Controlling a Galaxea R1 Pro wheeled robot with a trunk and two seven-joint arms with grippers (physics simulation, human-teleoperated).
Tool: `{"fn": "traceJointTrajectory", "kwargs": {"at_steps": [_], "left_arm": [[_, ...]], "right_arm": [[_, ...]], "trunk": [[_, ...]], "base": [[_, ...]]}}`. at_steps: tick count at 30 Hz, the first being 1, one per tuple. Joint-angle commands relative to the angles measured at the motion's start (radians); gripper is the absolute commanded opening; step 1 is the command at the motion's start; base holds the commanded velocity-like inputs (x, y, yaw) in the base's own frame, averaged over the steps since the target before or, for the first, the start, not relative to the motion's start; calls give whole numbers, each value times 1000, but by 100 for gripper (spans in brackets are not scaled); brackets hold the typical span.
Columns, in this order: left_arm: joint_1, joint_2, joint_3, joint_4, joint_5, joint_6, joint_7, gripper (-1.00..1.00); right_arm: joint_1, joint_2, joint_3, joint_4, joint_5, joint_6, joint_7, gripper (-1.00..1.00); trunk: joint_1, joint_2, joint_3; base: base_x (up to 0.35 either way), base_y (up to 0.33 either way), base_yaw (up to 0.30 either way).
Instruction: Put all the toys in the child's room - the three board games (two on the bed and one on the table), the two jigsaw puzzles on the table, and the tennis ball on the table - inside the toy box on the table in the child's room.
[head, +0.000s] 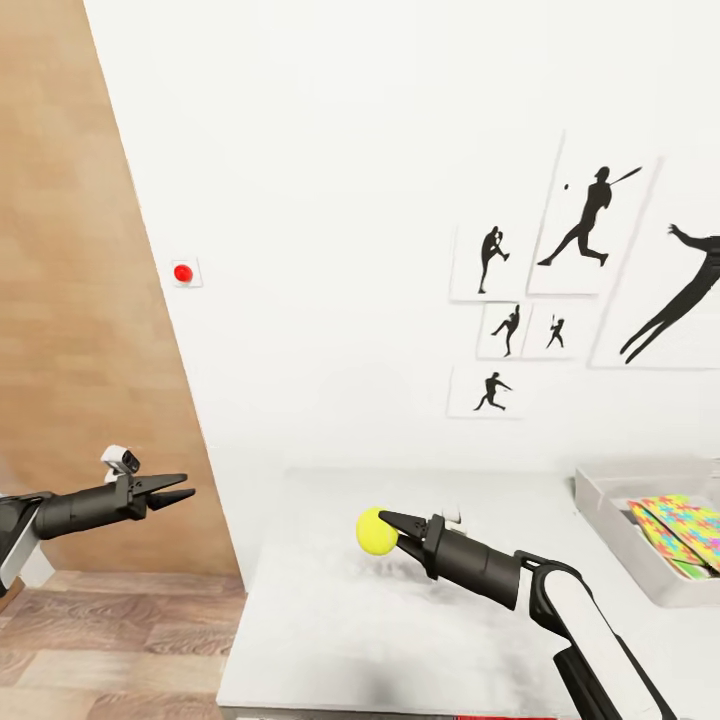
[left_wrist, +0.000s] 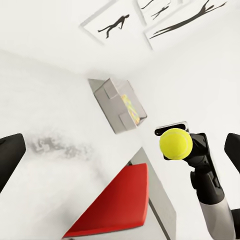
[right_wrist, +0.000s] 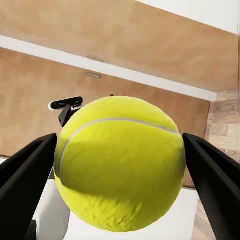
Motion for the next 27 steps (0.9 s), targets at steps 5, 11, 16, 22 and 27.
{"fn": "traceJointTrajectory", "kwargs": {"at_steps": [5, 11, 16, 22, 27], "left_arm": [[-1, 0, 0, 0, -1, 9, -4, 100], [-1, 0, 0, 0, -1, 9, -4, 100], [-1, 0, 0, 0, -1, 9, -4, 100], [-1, 0, 0, -1, -1, 9, -4, 100], [-1, 0, 0, -1, -1, 8, -4, 100]], "right_arm": [[-1, -3, 0, 0, 1, 2, 4, -100], [-1, -4, 1, 0, 0, 2, 4, -100], [-1, -5, 2, 0, 0, 2, 4, -100], [-1, -6, 1, 0, 0, 2, 4, -100], [-1, -3, 1, 0, 0, 2, 4, -100]], "trunk": [[1, -3, -2], [1, -3, -2], [1, -3, -2], [1, -3, -3], [1, -3, -3]], "base": [[-79, -246, -215], [-98, -87, -269], [-19, -11, -276], [-2, -1, -156], [0, 0, -8]]}}
